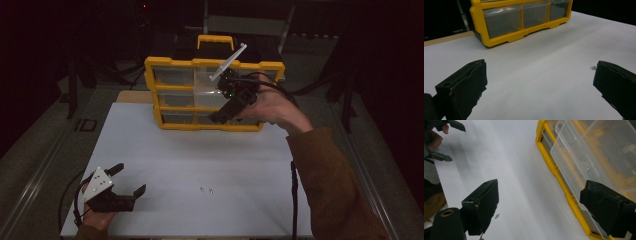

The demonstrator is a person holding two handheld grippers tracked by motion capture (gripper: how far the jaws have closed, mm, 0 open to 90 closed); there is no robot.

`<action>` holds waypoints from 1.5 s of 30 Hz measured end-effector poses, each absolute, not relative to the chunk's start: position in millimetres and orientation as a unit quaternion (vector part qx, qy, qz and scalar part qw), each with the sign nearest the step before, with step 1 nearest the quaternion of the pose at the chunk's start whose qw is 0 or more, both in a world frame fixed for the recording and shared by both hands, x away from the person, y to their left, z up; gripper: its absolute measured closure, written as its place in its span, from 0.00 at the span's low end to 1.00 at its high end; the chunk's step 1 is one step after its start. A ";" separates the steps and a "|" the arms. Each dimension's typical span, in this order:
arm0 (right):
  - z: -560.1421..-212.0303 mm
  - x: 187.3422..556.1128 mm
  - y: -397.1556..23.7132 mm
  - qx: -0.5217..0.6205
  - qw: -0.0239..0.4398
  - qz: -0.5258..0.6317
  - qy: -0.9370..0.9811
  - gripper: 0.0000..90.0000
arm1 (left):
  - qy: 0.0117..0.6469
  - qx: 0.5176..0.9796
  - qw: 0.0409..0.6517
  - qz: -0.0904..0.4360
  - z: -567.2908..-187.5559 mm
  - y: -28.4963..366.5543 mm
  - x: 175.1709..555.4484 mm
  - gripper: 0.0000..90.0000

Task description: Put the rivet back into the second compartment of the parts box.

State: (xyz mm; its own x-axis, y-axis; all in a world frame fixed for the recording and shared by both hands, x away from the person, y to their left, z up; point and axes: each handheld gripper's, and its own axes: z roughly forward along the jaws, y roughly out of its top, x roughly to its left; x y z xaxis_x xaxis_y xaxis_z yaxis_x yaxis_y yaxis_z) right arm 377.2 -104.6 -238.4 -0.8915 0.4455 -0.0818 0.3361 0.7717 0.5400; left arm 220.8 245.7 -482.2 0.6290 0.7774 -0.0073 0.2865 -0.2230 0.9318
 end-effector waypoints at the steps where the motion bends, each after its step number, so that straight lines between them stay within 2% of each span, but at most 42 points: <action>1: -239.1 375.9 -104.8 0.209 0.103 0.265 0.936 0.15 | 0.357 0.744 0.511 0.240 -482.2 245.6 220.7 0.00; 17: -265.6 364.4 -107.2 0.212 0.090 0.257 0.939 0.16 | 0.357 0.743 0.513 0.241 -482.0 245.6 220.5 0.00; 29: -299.9 356.2 -104.5 0.230 0.090 0.237 0.940 0.16 | 0.357 0.743 0.513 0.240 -481.9 245.6 220.5 0.00; 45: -348.4 346.8 -108.0 0.246 0.068 0.228 0.940 0.17 | 0.357 0.743 0.513 0.240 -482.0 245.6 220.6 0.00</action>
